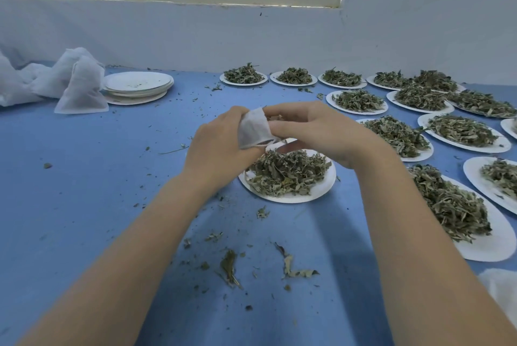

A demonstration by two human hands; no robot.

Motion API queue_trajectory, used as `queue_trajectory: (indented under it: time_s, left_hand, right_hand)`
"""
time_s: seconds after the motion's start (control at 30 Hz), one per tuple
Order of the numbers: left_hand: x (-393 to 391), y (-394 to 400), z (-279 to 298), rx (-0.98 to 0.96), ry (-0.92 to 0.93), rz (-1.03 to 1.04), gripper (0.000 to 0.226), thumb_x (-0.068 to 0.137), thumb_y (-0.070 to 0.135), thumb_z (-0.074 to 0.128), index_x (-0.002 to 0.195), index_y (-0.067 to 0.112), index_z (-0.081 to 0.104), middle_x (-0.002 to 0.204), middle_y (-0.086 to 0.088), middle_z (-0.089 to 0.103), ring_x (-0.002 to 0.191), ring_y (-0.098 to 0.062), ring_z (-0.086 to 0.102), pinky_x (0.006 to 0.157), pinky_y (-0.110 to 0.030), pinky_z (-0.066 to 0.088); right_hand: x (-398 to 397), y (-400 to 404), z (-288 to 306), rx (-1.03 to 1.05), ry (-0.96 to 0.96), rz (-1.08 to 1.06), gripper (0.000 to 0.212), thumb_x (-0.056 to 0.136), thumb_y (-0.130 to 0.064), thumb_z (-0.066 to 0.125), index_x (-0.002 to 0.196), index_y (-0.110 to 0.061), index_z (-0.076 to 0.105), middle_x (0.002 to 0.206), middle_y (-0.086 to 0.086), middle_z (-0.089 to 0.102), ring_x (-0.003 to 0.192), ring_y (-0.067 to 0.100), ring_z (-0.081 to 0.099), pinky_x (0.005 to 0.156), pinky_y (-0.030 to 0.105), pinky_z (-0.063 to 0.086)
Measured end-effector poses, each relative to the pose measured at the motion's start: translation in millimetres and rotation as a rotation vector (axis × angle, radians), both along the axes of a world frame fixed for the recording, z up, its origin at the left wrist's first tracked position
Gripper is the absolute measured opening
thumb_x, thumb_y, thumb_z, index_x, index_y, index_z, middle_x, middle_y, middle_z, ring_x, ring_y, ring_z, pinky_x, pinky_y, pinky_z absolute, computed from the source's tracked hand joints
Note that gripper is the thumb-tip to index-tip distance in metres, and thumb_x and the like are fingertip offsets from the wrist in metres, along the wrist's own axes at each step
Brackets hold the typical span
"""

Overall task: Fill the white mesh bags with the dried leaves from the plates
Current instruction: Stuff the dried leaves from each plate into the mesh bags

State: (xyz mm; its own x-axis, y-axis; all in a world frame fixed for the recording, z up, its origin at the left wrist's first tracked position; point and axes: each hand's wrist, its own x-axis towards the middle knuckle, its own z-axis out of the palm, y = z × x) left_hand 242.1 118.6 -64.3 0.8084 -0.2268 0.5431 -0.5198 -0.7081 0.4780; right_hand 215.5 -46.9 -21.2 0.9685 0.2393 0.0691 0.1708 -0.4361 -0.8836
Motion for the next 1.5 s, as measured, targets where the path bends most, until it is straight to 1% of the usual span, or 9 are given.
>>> queue_trajectory:
  time_s: [0.23,0.5,0.67,0.8,0.93,1.03,1.17,1.3,1.5]
  left_hand:
    - [-0.1,1.6,-1.3,0.152,-0.050,-0.003,0.051,0.078,0.037,0.070,0.120,0.016,0.050,0.105,0.000,0.061,0.092,-0.022,0.056,0.076,-0.033,0.040]
    - [-3.1,-1.0,-0.4,-0.091,0.039,-0.033,0.048,0.070,0.040,0.076,0.111,0.026,0.055,0.099,0.003,0.061,0.088,-0.017,0.057,0.075,-0.036,0.050]
    - [-1.6,-0.6,-1.9,-0.152,0.092,-0.037,0.046,0.069,0.051,0.071,0.106,0.029,0.054,0.090,0.014,0.058,0.083,-0.006,0.055,0.067,-0.021,0.048]
    - [-0.7,0.5,1.4,-0.265,0.170,-0.013,0.031,0.069,0.055,0.068,0.088,0.036,0.053,0.077,0.020,0.055,0.070,0.019,0.049,0.051,-0.002,0.036]
    - [-0.2,0.5,3.1,-0.325,0.226,-0.023,0.030,0.069,0.054,0.069,0.089,0.034,0.059,0.080,0.017,0.059,0.069,0.019,0.049,0.051,-0.001,0.035]
    - [-2.0,2.0,4.9,-0.243,0.180,-0.026,0.031,0.069,0.052,0.070,0.092,0.035,0.056,0.080,0.018,0.058,0.073,0.013,0.052,0.053,-0.006,0.038]
    - [-5.4,-0.5,7.4,-0.043,0.035,-0.036,0.040,0.073,0.047,0.068,0.104,0.025,0.058,0.085,0.010,0.058,0.083,-0.015,0.055,0.066,-0.028,0.042]
    - [-5.9,-0.2,9.4,-0.080,0.045,-0.033,0.049,0.070,0.041,0.073,0.112,0.024,0.054,0.099,0.004,0.062,0.092,-0.020,0.057,0.077,-0.036,0.048]
    - [-6.6,3.1,12.4,-0.117,0.052,-0.082,0.050,0.069,0.039,0.075,0.112,0.025,0.053,0.098,0.006,0.061,0.089,-0.016,0.058,0.076,-0.037,0.051]
  right_hand:
    - [-1.2,1.1,4.1,-0.146,-0.205,-0.184,0.019,0.076,-0.015,0.072,0.095,-0.019,0.073,0.084,0.007,0.073,0.082,0.024,0.068,0.083,0.044,0.054]
    - [-0.6,1.6,7.4,-0.333,-0.274,-0.146,0.018,0.077,-0.015,0.072,0.092,-0.022,0.075,0.054,-0.007,0.051,0.042,0.002,0.035,0.043,0.010,0.028]
    - [1.1,5.0,5.4,-0.299,-0.275,-0.068,0.013,0.084,-0.023,0.069,0.094,-0.021,0.076,0.058,0.000,0.048,0.050,0.005,0.031,0.048,0.018,0.028]
    - [0.2,-2.2,4.2,-0.170,-0.265,-0.108,0.013,0.083,-0.028,0.070,0.095,-0.032,0.074,0.090,-0.003,0.074,0.091,0.015,0.066,0.083,0.032,0.052]
    - [-0.8,-5.1,7.1,-0.179,-0.289,-0.110,0.015,0.080,-0.025,0.073,0.094,-0.029,0.075,0.087,-0.013,0.073,0.089,0.004,0.065,0.079,0.020,0.051]
    - [-2.3,1.7,10.5,-0.287,-0.321,-0.086,0.016,0.082,-0.019,0.071,0.088,-0.033,0.074,0.087,0.008,0.072,0.085,0.024,0.064,0.080,0.034,0.051]
    - [0.4,13.6,10.7,-0.448,-0.414,-0.070,0.022,0.085,-0.011,0.063,0.092,-0.029,0.075,0.064,0.000,0.059,0.052,0.009,0.039,0.050,0.015,0.033]
    - [-2.6,20.0,9.3,-0.337,-0.398,-0.062,0.019,0.079,-0.012,0.069,0.097,-0.019,0.074,0.081,-0.003,0.071,0.075,0.007,0.064,0.070,0.020,0.050]
    - [-7.7,10.8,14.4,-0.127,-0.210,0.101,0.029,0.086,-0.004,0.063,0.109,-0.021,0.069,0.103,-0.005,0.072,0.096,0.004,0.066,0.087,0.022,0.052]
